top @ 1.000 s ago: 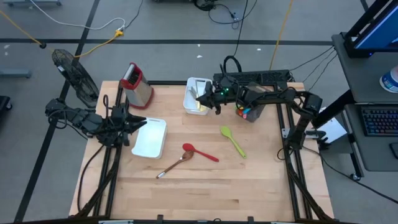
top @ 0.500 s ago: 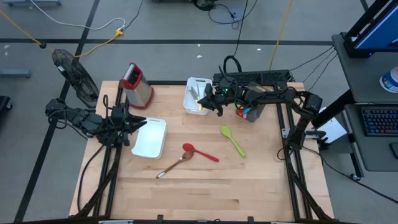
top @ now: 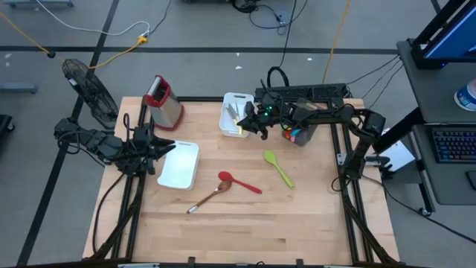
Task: Pick & Place Kitchen Items
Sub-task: Put the yellow table knife into the top white bin, then put the green serving spoon into the bottom white bin
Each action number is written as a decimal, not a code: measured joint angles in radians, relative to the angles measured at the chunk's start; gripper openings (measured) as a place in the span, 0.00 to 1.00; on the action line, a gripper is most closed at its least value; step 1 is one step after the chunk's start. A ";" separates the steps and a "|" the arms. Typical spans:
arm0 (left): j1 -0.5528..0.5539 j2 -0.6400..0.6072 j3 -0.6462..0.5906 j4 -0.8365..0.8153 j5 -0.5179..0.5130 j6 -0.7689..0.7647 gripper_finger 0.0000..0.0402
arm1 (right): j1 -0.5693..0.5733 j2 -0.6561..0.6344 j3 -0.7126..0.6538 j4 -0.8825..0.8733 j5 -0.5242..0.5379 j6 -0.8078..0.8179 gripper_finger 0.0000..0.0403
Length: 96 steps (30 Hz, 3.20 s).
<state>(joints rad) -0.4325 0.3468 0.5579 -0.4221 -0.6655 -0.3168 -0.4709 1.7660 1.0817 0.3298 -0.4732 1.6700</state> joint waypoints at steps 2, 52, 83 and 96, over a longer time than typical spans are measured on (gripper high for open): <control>0.000 0.000 0.000 0.000 0.000 0.000 0.20 | 0.000 0.000 0.000 -0.004 0.000 -0.005 0.18; 0.000 0.000 0.000 0.008 0.000 -0.026 0.20 | 0.021 -0.001 -0.001 0.265 -0.004 -0.126 0.21; 0.000 0.000 0.000 0.006 -0.017 -0.002 0.20 | 0.356 -0.229 -0.001 0.024 -0.108 -0.886 0.00; 0.000 0.000 0.000 0.006 -0.017 0.000 0.20 | 0.514 -0.357 -0.001 -0.618 0.280 -1.093 0.00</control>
<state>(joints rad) -0.4326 0.3470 0.5579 -0.4159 -0.6827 -0.3164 0.0431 1.4095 1.0811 -0.2884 -0.1930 0.5767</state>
